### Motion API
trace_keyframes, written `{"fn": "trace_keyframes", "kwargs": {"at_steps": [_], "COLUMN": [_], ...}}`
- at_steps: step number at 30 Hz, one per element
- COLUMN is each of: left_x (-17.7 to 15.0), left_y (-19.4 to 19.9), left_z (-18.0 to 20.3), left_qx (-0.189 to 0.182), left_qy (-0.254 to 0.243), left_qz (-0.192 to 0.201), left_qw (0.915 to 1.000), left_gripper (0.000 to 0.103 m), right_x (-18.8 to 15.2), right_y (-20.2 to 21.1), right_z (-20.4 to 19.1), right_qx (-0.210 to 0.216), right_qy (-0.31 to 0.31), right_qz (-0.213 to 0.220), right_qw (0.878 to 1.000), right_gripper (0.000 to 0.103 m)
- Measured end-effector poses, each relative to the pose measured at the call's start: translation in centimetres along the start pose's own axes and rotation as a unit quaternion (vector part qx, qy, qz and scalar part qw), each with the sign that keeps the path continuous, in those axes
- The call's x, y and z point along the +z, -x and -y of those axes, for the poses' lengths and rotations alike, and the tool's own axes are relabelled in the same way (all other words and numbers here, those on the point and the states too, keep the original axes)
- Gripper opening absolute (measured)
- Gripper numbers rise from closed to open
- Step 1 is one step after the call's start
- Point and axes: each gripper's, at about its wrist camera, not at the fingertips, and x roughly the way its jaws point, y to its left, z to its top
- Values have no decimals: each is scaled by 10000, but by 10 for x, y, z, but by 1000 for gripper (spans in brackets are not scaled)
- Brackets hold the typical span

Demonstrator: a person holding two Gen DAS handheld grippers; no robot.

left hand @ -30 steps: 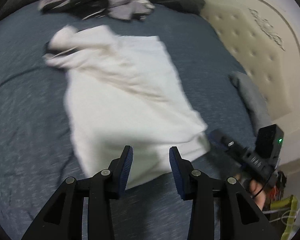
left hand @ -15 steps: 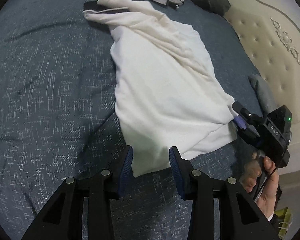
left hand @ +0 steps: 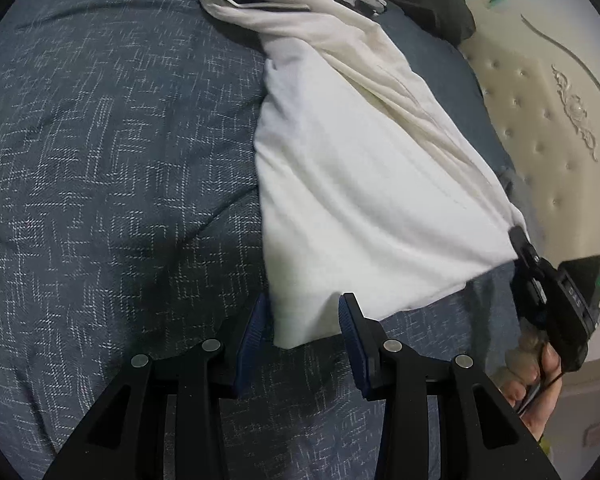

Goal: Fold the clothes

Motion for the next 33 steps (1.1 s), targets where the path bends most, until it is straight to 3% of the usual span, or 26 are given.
{"fn": "trace_keyframes", "kwargs": {"at_steps": [8,10,11,12,25,33], "left_x": [-9,-12,-14,-15,-19,-20], "left_y": [-4,-7,-8,-10,-6,-12], "left_z": [0,4,5,7,17,0], "left_qx": [45,68,79,91,178,193], "left_qy": [-36,-79,-101,-123,-130,-46], "left_qz": [-76,-81,-83,-85,13,19], "left_qw": [10000,9999,9999,9998,9998,9998], "left_gripper": [39,21,5,3,3,3], "right_x": [-12,-15,-16,-17,-30,-36], "right_y": [13,11,10,10,2,-3], "right_z": [7,13,14,16,37,53], "right_qx": [-277,-356,-373,-389,-681,-707], "right_qy": [-5,-69,-91,-112,-383,-776], "right_qz": [-11,-59,-81,-104,-441,-578], "right_qw": [9996,9993,9992,9991,9960,9928], "right_gripper": [3,3,3,3,3,3]}}
